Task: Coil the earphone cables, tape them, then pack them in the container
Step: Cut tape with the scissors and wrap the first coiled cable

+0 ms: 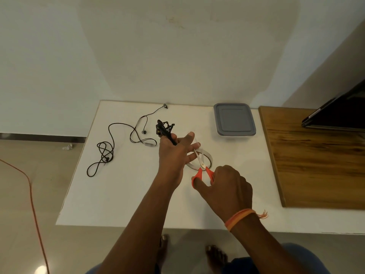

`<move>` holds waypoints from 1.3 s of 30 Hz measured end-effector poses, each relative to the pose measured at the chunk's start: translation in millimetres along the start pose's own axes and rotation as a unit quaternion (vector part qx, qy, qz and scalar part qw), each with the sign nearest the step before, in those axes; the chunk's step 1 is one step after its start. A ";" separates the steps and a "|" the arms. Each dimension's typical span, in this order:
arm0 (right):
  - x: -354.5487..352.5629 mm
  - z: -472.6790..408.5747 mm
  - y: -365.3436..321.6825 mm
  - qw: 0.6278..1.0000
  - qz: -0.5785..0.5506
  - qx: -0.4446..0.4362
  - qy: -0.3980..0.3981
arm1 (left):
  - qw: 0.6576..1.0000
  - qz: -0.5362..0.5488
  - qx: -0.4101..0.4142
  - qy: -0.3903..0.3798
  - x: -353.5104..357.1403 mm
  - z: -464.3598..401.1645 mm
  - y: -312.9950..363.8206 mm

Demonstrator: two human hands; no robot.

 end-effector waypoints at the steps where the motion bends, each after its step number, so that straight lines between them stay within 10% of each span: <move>1: -0.5 0.0 -0.4 1.000 -0.004 -0.002 0.006 | 1.000 -0.001 0.001 0.001 -0.4 -0.3 0.0; 39: 26.6 -9.2 6.3 0.981 -0.192 0.027 -0.012 | 0.999 -0.025 0.036 0.030 -9.7 -3.7 -1.5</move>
Point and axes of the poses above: each hand's wrist, its own z-axis away from the middle knuckle, its own x-axis out of the palm, y = z × x, the point moved 7 cm from there along -z, towards the middle knuckle, and after that the axes turned 10 degrees about y, right-handed, at the moved point
